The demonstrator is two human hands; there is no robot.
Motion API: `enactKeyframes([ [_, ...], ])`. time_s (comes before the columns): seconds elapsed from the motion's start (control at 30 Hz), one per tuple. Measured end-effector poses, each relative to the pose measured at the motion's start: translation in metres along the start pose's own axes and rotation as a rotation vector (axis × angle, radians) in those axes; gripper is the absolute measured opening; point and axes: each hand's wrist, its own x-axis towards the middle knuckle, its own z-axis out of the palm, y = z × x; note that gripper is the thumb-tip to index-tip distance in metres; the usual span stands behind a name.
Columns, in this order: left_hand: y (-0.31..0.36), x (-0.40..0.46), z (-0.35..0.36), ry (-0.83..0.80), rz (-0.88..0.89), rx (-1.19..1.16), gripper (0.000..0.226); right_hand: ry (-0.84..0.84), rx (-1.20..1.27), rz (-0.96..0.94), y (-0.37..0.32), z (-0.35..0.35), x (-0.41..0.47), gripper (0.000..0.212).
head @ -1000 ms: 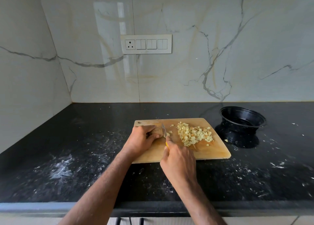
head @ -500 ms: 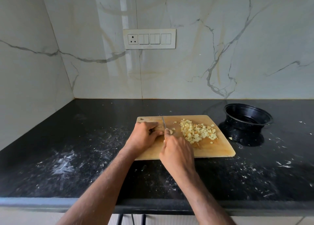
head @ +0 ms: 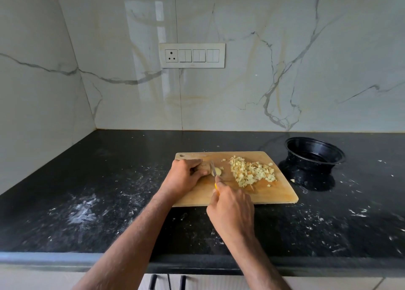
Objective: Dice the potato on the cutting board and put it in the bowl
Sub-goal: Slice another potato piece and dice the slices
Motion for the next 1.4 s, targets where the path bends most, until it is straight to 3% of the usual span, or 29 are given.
enactKeyframes([
  [0.1, -0.001, 0.000, -0.001, -0.006, 0.020, -0.008, 0.029, 0.010, 0.009, -0.030, -0.006, 0.002, 0.011, 0.046],
  [0.27, 0.001, 0.001, -0.001, 0.003, 0.031, -0.019, 0.034, 0.019, -0.009, -0.050, -0.007, 0.007, 0.022, 0.044],
  [0.43, 0.000, 0.002, -0.001, -0.031, 0.038, -0.008, 0.016, 0.015, -0.038, -0.062, -0.007, 0.008, 0.023, 0.044],
  [0.83, 0.001, 0.003, -0.003, -0.023, 0.030, -0.012, 0.038, -0.022, -0.059, -0.086, -0.011, 0.008, 0.030, 0.046],
  [1.07, -0.001, 0.004, 0.000, 0.002, 0.023, -0.012, 0.031, -0.116, -0.058, -0.034, -0.011, 0.012, 0.012, 0.033],
  [1.2, -0.001, 0.004, -0.001, -0.005, 0.007, -0.006, 0.038, -0.135, -0.020, -0.001, -0.004, 0.008, 0.003, 0.037],
  [1.4, -0.003, 0.003, -0.001, -0.035, 0.031, 0.024, 0.021, 0.004, -0.001, 0.021, -0.006, 0.002, -0.003, 0.045],
])
